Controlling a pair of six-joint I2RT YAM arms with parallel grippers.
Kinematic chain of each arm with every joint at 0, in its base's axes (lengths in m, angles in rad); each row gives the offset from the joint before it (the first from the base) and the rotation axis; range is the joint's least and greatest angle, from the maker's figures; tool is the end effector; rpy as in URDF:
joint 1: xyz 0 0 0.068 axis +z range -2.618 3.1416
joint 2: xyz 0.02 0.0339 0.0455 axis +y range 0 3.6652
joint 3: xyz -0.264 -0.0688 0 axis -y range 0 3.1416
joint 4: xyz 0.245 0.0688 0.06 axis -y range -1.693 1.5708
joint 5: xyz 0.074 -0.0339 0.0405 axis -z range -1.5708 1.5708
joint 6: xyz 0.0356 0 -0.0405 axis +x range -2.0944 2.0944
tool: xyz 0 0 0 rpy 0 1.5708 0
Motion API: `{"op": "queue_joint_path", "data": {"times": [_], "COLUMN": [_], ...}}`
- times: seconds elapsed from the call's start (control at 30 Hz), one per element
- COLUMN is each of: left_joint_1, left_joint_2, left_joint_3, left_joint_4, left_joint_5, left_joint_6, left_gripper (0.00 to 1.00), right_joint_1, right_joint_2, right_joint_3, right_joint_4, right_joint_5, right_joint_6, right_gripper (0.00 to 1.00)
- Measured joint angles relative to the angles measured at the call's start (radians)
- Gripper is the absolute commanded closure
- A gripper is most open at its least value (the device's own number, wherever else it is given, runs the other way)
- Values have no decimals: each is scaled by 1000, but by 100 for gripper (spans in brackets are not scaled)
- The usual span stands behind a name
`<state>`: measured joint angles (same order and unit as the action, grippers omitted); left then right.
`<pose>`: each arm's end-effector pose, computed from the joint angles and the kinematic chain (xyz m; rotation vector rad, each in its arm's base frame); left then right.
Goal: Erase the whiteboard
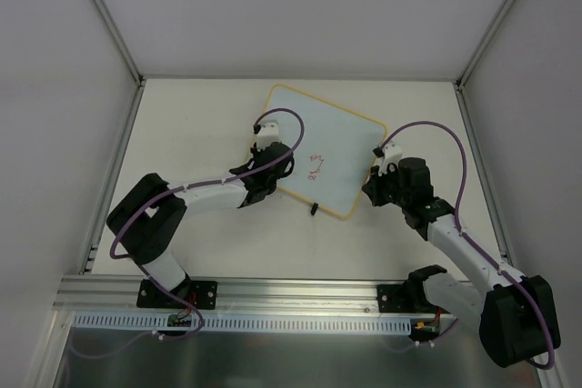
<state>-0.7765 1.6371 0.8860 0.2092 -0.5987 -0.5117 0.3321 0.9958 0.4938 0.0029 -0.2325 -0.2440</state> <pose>0.2610 -0.2282 0.2002 -0.0812 2.0141 -0.1839 0.2010 0.0780 0.2178 -0.7234 1.9377 0.2947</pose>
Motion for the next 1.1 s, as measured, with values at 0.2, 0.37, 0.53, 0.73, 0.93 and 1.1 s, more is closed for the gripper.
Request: {"op": "queue_joint_path", "data": {"times": [0.2,0.37,0.53,0.73,0.93,1.1], "left_joint_1": [-96,-161,-179,-139,-84,-53], "left_joint_2": [72,98,99,76,71,95], "left_joint_3": [79,117,119,96,111,165], "left_joint_4": [-13,-12,-10,3,1,-6], "left_joint_5": [-15,23,48,97,102,101], "left_joint_6": [-30,-60,-69,-55,29,115], "left_gripper": [100,100,100,100,100,100], "right_joint_1": [0,0,0,1,1,1], "right_joint_2": [5,18,23,25,27,29], "right_joint_3": [0,0,0,0,0,0], "right_joint_4": [4,0,-2,-1,-5,-10], "right_joint_5": [0,0,0,-5,-12,-16], "right_joint_6": [0,0,0,0,0,0], "right_gripper": [100,100,100,100,100,99]}}
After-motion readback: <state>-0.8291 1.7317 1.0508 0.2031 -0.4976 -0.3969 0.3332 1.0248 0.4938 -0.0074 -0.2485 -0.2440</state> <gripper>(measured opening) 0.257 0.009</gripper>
